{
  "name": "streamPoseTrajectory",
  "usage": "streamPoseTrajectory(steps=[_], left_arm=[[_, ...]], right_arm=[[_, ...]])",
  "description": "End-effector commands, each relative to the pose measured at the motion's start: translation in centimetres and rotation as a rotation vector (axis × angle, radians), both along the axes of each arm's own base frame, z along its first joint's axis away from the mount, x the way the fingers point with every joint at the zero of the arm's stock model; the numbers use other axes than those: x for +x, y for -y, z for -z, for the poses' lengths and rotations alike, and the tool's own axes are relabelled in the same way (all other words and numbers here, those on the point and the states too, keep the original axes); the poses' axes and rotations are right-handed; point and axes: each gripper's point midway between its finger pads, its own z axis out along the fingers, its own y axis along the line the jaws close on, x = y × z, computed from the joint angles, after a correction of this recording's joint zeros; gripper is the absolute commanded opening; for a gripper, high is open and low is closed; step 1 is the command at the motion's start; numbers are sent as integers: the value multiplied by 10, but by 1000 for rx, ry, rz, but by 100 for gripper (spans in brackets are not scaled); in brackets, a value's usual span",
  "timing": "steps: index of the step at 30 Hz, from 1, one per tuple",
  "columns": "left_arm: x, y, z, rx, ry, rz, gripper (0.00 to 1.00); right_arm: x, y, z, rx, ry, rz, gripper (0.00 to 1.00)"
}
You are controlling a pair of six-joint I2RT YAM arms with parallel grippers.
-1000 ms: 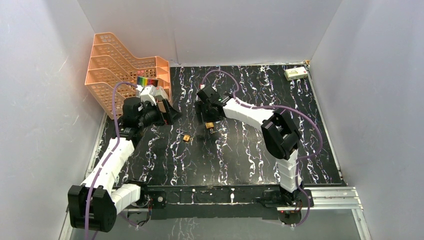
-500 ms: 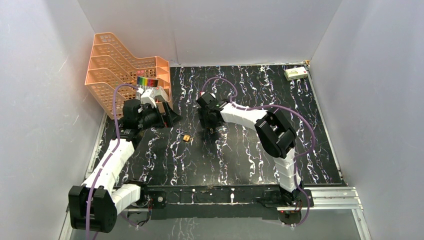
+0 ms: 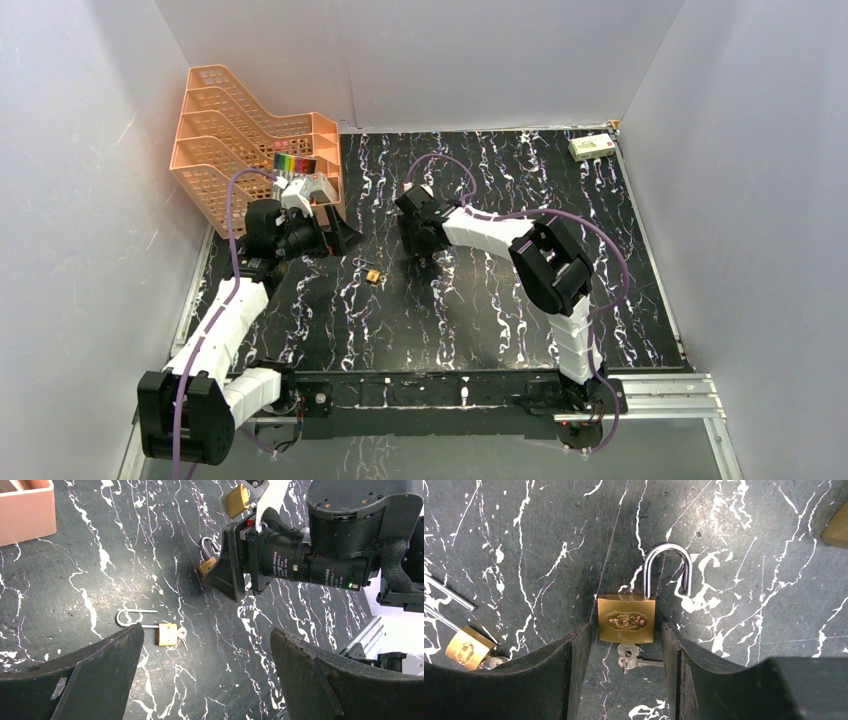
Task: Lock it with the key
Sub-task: Pick up the lock from the center of the board.
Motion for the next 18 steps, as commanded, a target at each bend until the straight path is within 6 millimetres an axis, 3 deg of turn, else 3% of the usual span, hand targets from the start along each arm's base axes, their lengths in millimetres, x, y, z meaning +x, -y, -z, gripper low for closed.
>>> streamPoseTrajectory(steps=[1, 5, 11, 13, 16, 18], left_arm=[[-3, 2, -4, -13, 6, 24, 98], [-3, 2, -1, -16, 6, 23, 98], [7, 7, -9, -39, 25, 44, 98], [12, 7, -14, -32, 32, 51, 98], [14, 14, -23, -59, 51, 99, 98], [7, 27, -36, -108, 82, 206, 98]], right_arm=[[5, 10, 12, -24, 0, 15, 61], [8, 11, 15, -43, -3, 19, 58], [9, 26, 25, -149, -18, 36, 38], [8, 27, 26, -153, -18, 28, 36], [4, 20, 20, -105, -15, -17, 28], [-2, 4, 12, -23, -9, -106, 23]])
